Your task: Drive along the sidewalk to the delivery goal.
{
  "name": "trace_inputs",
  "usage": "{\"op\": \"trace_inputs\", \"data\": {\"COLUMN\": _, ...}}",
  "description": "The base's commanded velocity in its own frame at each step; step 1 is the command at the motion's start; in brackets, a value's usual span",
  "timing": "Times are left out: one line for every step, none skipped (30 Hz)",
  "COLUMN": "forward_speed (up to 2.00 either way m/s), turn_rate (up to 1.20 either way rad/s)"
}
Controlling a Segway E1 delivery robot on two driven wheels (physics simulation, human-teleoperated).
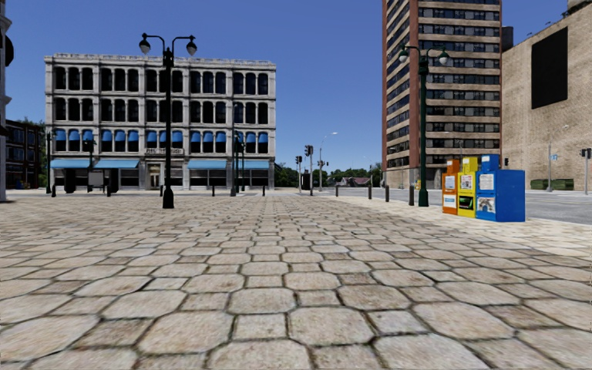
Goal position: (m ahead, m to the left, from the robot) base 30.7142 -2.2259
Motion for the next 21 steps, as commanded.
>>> {"op": "trace_inputs", "data": {"forward_speed": 2.0, "turn_rate": 0.0}}
{"op": "trace_inputs", "data": {"forward_speed": 2.0, "turn_rate": 0.0}}
{"op": "trace_inputs", "data": {"forward_speed": 2.0, "turn_rate": 0.0}}
{"op": "trace_inputs", "data": {"forward_speed": 2.0, "turn_rate": 0.0}}
{"op": "trace_inputs", "data": {"forward_speed": 2.0, "turn_rate": 0.0}}
{"op": "trace_inputs", "data": {"forward_speed": 2.0, "turn_rate": 0.0}}
{"op": "trace_inputs", "data": {"forward_speed": 2.0, "turn_rate": 0.0}}
{"op": "trace_inputs", "data": {"forward_speed": 2.0, "turn_rate": 0.0}}
{"op": "trace_inputs", "data": {"forward_speed": 2.0, "turn_rate": 0.0}}
{"op": "trace_inputs", "data": {"forward_speed": 2.0, "turn_rate": 0.0}}
{"op": "trace_inputs", "data": {"forward_speed": 2.0, "turn_rate": 0.0}}
{"op": "trace_inputs", "data": {"forward_speed": 2.0, "turn_rate": 0.0}}
{"op": "trace_inputs", "data": {"forward_speed": 2.0, "turn_rate": 0.0}}
{"op": "trace_inputs", "data": {"forward_speed": 2.0, "turn_rate": 0.0}}
{"op": "trace_inputs", "data": {"forward_speed": 2.0, "turn_rate": 0.0}}
{"op": "trace_inputs", "data": {"forward_speed": 2.0, "turn_rate": 0.0}}
{"op": "trace_inputs", "data": {"forward_speed": 2.0, "turn_rate": 0.0}}
{"op": "trace_inputs", "data": {"forward_speed": 2.0, "turn_rate": 0.0}}
{"op": "trace_inputs", "data": {"forward_speed": 2.0, "turn_rate": 0.0}}
{"op": "trace_inputs", "data": {"forward_speed": 2.0, "turn_rate": 0.0}}
{"op": "trace_inputs", "data": {"forward_speed": 2.0, "turn_rate": 0.0}}
